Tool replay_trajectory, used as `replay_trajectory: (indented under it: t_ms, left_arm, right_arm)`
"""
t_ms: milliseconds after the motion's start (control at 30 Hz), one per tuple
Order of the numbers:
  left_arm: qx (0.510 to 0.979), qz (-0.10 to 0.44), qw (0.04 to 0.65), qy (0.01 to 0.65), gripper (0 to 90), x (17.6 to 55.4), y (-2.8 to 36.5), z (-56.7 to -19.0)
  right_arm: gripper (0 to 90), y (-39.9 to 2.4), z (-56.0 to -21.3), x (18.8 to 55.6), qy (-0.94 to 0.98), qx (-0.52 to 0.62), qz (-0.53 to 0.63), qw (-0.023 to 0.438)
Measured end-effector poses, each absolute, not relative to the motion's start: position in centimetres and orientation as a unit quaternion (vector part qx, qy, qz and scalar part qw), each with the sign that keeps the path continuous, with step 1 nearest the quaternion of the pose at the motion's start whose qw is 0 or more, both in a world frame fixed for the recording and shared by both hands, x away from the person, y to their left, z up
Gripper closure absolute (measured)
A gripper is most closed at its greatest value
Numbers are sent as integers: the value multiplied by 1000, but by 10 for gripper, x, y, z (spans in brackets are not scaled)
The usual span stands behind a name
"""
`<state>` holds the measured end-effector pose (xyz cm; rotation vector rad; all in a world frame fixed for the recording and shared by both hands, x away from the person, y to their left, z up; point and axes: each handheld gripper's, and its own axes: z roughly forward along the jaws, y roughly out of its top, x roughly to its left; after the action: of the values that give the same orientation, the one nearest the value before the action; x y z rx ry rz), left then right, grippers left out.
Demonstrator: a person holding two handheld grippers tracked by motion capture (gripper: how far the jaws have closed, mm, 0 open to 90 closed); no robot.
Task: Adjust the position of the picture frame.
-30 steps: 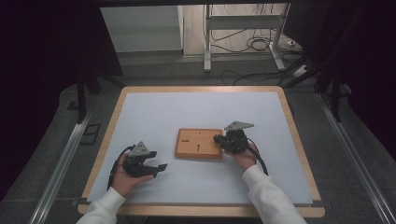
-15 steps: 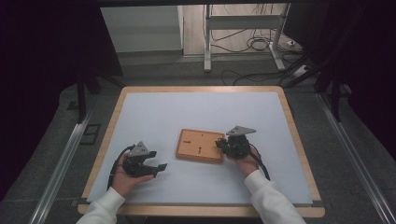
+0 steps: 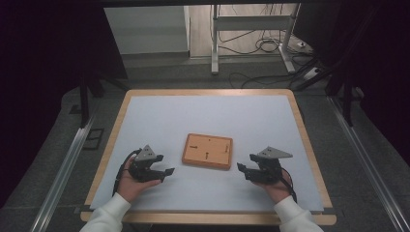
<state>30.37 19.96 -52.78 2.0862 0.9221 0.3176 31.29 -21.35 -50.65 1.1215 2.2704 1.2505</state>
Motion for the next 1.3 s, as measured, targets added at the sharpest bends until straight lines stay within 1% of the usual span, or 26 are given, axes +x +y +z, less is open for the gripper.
replay_trajectory:
  t_ms: [133,233,267,300,333,367,400,433,467,500,533,567,600,633,667,700,767,1000,1300]
  left_arm:
    - [825,128,410,367,288,308,200,-526]
    - [824,131,411,366,304,316,199,-523]
    - [825,131,410,366,316,319,198,-523]
    - [826,130,409,365,354,323,197,-522]
    - [827,130,409,363,354,327,197,-521]
    - [828,131,409,360,429,331,195,-519]
    - [829,132,409,358,429,335,194,-518]
    - [831,128,413,350,543,345,190,-513]
    - [831,128,413,350,599,345,190,-513]
    - [833,126,412,347,599,350,188,-511]
    - [835,124,411,345,714,356,184,-509]
    - [838,122,409,341,714,361,181,-508]
    - [839,122,408,338,758,367,178,-506]
    - [841,121,406,335,840,378,171,-503]
    - [841,121,406,335,866,378,171,-503]
    - [841,125,406,335,866,383,168,-502]
    - [841,130,405,335,896,393,163,-500]
    - [855,121,386,323,899,436,140,-501]
    - [868,115,363,317,900,464,122,-506]
  right_arm:
    - [328,-217,-509,305,796,394,434,153]
    - [321,-220,-511,299,798,395,432,146]
    - [319,-220,-511,298,798,395,431,144]
    - [314,-221,-512,295,800,394,429,142]
    - [314,-221,-512,295,800,394,429,142]
    - [310,-221,-512,292,801,393,430,140]
    - [310,-221,-512,292,801,393,430,140]
    - [304,-221,-512,290,800,394,431,139]
    - [300,-221,-513,289,800,394,430,140]
    - [300,-221,-513,289,800,394,430,140]
    - [294,-221,-514,288,801,394,429,140]
    - [294,-221,-514,288,801,394,429,140]
    - [293,-221,-514,287,801,393,428,139]
    - [290,-220,-514,287,802,392,429,138]
    - [290,-220,-514,287,802,392,429,138]
    - [289,-220,-513,287,802,391,429,138]
    - [287,-219,-513,286,803,388,430,139]
    - [275,-216,-514,286,811,379,423,141]
    - [273,-218,-516,287,810,383,420,143]
